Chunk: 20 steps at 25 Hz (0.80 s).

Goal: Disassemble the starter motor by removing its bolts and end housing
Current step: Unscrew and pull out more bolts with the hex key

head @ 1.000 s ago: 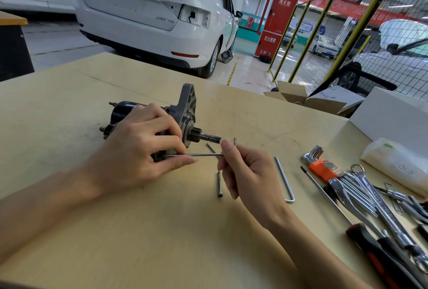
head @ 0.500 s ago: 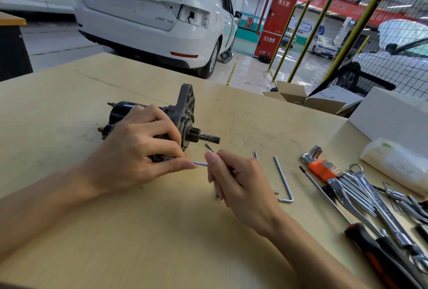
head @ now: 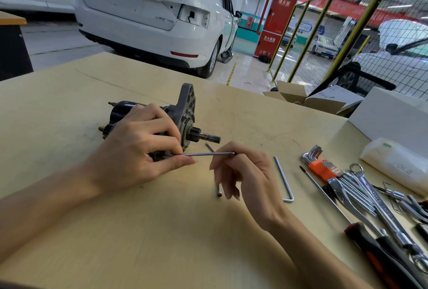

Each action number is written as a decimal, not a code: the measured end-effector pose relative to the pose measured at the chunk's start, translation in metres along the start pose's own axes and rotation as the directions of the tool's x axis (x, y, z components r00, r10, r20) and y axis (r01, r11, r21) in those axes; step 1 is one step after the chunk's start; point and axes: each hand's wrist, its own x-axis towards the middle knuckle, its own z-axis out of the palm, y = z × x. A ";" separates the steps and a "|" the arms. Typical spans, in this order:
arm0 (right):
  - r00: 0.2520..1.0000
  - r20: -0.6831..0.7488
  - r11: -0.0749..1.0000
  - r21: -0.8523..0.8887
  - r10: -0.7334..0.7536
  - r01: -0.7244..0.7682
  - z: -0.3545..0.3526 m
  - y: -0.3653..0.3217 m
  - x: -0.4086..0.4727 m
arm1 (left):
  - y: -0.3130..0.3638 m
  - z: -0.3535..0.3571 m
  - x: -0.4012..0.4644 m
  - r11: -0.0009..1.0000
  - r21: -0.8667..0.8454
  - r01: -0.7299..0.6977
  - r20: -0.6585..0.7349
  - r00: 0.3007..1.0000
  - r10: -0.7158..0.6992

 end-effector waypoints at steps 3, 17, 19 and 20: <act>1.000 -0.021 0.999 -0.037 0.004 -0.004 -0.001 0.001 0.001 | 0.000 0.001 0.000 1.000 0.009 -0.004 -0.010 1.000 0.004; 0.989 -0.114 0.995 -0.036 0.094 -0.098 0.005 -0.001 0.002 | 0.002 -0.003 0.002 0.999 -0.041 0.008 -0.011 1.000 -0.009; 0.991 -0.084 0.995 0.020 0.104 -0.102 0.005 -0.004 0.001 | 0.002 -0.003 0.002 1.000 -0.027 0.009 -0.005 1.000 -0.009; 0.993 -0.068 0.995 0.026 0.100 -0.098 0.005 -0.004 0.001 | 0.002 -0.002 0.001 1.000 -0.017 0.008 -0.003 1.000 -0.008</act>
